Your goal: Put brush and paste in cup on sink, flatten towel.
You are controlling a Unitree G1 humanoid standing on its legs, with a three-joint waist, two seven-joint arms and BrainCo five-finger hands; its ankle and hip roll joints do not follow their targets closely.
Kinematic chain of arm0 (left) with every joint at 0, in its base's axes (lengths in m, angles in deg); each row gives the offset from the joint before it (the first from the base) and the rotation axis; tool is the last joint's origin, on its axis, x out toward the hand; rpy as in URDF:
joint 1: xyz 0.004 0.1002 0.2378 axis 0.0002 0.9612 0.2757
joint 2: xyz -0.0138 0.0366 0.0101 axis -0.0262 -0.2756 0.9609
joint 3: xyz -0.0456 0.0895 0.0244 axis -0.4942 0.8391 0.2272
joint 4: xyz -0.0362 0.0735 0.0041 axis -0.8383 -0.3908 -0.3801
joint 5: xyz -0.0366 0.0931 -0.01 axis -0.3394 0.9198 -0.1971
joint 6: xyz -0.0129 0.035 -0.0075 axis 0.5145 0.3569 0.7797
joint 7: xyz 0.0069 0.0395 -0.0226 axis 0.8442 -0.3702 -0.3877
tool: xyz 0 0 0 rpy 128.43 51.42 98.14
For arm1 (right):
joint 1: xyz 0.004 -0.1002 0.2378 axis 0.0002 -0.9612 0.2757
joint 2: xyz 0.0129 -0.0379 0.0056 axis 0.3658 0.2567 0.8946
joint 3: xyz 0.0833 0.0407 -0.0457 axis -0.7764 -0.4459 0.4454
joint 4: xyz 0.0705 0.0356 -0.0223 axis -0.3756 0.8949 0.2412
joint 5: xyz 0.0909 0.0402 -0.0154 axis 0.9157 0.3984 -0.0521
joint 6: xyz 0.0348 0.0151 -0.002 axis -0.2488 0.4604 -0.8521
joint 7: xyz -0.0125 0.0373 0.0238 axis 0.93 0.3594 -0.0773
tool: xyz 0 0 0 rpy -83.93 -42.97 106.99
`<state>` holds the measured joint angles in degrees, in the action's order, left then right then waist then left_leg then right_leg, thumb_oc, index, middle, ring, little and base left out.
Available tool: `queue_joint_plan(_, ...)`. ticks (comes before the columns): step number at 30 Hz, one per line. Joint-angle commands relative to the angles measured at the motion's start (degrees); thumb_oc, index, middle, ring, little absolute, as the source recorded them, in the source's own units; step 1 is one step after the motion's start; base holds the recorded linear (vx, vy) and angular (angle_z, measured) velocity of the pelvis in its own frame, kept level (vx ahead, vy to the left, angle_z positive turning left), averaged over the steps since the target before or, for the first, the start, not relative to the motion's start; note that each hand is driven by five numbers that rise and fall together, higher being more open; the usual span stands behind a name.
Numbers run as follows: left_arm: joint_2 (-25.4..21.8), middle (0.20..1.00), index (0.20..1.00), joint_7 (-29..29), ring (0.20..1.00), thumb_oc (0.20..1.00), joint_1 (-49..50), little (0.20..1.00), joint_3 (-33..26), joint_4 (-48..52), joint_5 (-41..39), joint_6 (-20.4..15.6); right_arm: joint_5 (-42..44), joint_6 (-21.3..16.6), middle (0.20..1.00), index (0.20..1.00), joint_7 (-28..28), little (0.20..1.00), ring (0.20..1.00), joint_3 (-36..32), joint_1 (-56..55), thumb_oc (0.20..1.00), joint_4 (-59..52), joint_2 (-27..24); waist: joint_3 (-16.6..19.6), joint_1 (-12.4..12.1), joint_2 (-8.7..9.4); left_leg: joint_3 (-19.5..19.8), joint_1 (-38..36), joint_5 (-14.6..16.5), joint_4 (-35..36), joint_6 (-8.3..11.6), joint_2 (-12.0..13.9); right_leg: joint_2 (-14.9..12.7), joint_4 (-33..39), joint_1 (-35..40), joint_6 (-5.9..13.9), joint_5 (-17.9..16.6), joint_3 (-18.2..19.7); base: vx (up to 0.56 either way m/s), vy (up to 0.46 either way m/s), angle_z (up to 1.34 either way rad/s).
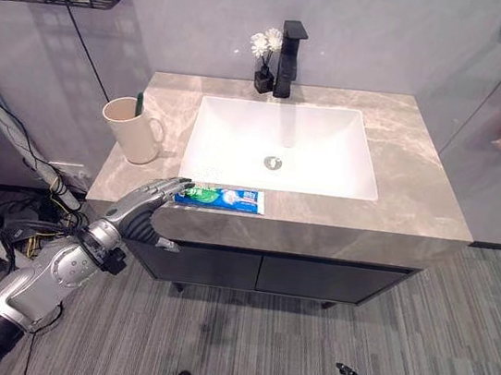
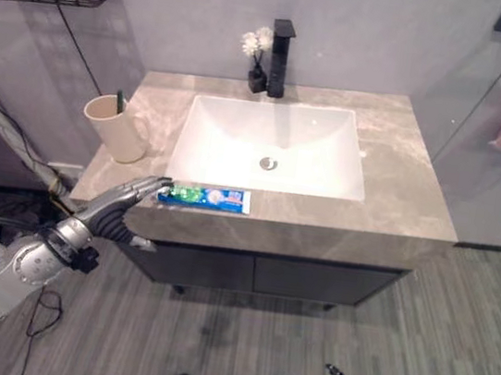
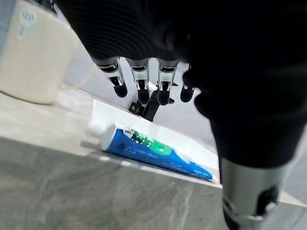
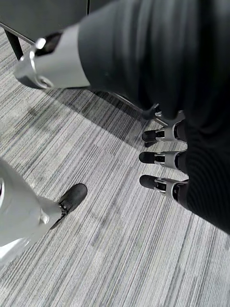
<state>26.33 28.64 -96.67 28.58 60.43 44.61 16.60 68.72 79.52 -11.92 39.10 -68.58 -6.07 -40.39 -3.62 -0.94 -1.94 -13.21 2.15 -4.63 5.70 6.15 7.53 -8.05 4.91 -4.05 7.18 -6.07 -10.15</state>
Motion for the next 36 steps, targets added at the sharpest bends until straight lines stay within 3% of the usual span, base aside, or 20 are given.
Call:
queue_joint_plan(1,-0.2,1.000,1.000,3.5,1.000,1.000,-6.4,1.000,0.3,-1.1,1.8,-0.8,-2.3,-1.1,1.000,1.000,1.3,1.000,1.000,3.0,1.3,1.000,-2.0,-0.2,-0.5,1.0,3.53,1.7,0.9,0.6,-0.7,0.56,-0.3,-5.6,0.1,-1.6,5.93,-5.7,4.2,0.00,0.019,-0.08)
queue_joint_plan(11,-1.4,1.000,1.000,5.3,1.000,1.000,-10.7,1.000,1.4,-4.0,1.3,-0.3,-6.8,-1.3,1.000,1.000,2.1,1.000,1.000,5.1,1.9,1.000,-1.7,-1.6,-1.1,1.4,3.28,1.1,1.7,0.5,-0.7,0.46,-0.5,-5.7,0.1,-3.4,6.26,-6.9,5.2,0.00,0.015,-0.08)
queue_joint_plan(13,-4.1,1.000,1.000,4.8,1.000,1.000,-12.3,1.000,1.7,-4.4,1.6,0.2,-6.2,-1.3,1.000,1.000,1.8,1.000,1.000,5.0,1.8,1.000,-3.1,-2.3,-1.4,1.7,3.07,1.0,2.1,0.3,-0.7,0.52,-0.5,-5.8,0.1,-3.9,6.28,-7.1,5.2,0.00,0.000,0.00)
queue_joint_plan(19,-5.7,1.000,1.000,4.7,1.000,1.000,-14.1,1.000,1.5,-7.4,-1.1,0.8,-5.8,-1.3,1.000,1.000,1.3,1.000,1.000,5.1,1.5,1.000,-3.5,-2.7,-2.0,2.1,3.06,1.1,3.3,-0.2,-0.7,0.55,-0.6,-6.0,0.1,-4.9,6.34,-7.8,5.2,0.00,0.000,-0.01)
queue_joint_plan(36,-6.8,1.000,1.000,7.6,1.000,1.000,-17.9,1.000,0.1,-14.8,-4.5,2.4,-5.4,-1.2,1.000,1.000,0.9,1.000,1.000,6.0,2.5,1.000,-3.9,-3.1,-3.6,2.2,3.75,1.4,6.0,-1.0,-0.7,0.62,-0.6,-6.0,0.1,-7.6,6.46,-9.0,5.0,0.00,0.001,0.00)
